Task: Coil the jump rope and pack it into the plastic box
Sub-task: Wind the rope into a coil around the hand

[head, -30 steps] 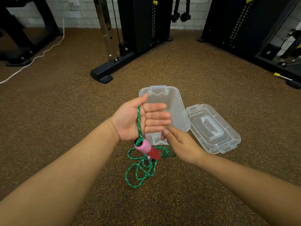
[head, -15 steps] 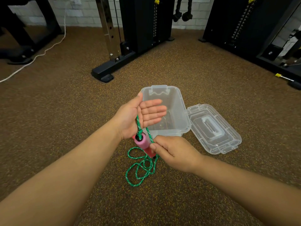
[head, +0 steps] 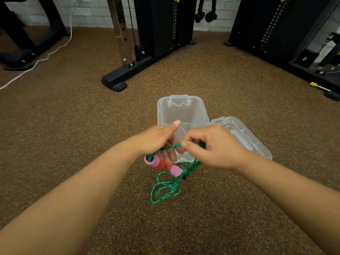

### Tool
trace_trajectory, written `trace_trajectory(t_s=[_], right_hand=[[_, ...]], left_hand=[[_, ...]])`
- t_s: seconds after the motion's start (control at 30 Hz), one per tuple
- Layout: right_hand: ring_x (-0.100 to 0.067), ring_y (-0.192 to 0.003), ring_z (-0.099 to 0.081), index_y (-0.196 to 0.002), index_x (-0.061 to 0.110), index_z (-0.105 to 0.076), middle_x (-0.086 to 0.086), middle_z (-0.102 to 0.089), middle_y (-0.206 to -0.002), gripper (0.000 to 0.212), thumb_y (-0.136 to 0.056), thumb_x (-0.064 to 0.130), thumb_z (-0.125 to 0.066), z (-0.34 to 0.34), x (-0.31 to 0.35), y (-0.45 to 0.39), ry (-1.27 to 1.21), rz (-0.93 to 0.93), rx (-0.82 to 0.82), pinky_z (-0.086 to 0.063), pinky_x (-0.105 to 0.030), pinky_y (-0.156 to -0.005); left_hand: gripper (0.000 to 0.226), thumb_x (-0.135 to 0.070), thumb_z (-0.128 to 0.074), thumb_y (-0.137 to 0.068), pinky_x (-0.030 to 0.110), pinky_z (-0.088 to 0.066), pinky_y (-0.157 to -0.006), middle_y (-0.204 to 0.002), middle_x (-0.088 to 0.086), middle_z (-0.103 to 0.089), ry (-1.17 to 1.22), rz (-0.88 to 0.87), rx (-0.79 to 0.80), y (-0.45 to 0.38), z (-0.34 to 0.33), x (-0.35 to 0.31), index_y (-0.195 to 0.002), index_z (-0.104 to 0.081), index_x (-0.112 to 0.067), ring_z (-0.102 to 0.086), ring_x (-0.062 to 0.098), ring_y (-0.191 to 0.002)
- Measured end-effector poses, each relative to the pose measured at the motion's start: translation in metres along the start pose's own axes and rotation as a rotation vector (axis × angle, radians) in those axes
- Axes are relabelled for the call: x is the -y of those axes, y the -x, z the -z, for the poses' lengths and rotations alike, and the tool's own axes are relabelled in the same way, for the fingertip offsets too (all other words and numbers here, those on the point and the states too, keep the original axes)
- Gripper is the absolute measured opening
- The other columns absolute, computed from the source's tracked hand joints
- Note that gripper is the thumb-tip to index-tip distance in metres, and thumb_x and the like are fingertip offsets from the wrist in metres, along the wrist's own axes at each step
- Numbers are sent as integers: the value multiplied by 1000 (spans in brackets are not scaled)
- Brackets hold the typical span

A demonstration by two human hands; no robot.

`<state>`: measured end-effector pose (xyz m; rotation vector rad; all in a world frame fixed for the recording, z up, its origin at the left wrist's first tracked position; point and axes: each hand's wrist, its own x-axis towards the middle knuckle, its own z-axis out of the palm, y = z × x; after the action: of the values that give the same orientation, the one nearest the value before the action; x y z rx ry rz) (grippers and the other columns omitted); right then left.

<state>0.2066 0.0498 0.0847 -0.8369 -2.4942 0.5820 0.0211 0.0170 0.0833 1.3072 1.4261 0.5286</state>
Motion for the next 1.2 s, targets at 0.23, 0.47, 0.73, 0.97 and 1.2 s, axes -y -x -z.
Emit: trace_trajectory(t_s=[0.23, 0.47, 0.73, 0.97, 1.2], right_hand=[[0, -54, -46, -71, 32, -58, 18, -50, -53, 33, -99, 34, -42, -15, -24, -9, -400, -237, 13, -37, -25, -56], [-22, -109, -64, -109, 16, -66, -9, -70, -112, 25, -99, 11, -44, -21, -39, 2, -870, -440, 190, -46, -27, -100], [-13, -81, -66, -86, 20, -69, 1, -70, -78, 14, -91, 19, -57, -31, -36, 13, -843, -493, 226, -52, -25, -85], [-5, -47, -29, -77, 23, -66, 12, -33, -51, 25, -93, 34, -50, -10, -44, 8, -906, -504, -38, -27, -24, -52], [10, -70, -52, -89, 18, -61, 33, -58, -68, 15, -98, 18, -49, 3, -29, -17, -441, -210, -501, -36, -9, -66]], left_hand=[[63, -64, -36, -88, 23, -25, -42, -34, -1, -29, 132, -19, 181, 1, -1, -2, -49, -47, -15, -27, 15, -29], [53, -45, -41, -93, 22, -10, -37, -32, -8, -28, 513, -84, 249, 0, 8, 1, -46, -41, -20, -19, 4, -23], [55, -46, -35, -97, 15, -12, -32, -33, -7, -26, 584, -70, 203, -1, 10, 0, -48, -38, -20, -17, 4, -23], [56, -48, -34, -95, 17, -8, -34, -31, -7, -26, 599, -40, 213, -1, 13, 1, -47, -37, -20, -18, 3, -22], [56, -59, -40, -88, 14, -12, -33, -30, -8, -28, 399, 55, 421, 0, 0, -3, -46, -41, -21, -21, 3, -21]])
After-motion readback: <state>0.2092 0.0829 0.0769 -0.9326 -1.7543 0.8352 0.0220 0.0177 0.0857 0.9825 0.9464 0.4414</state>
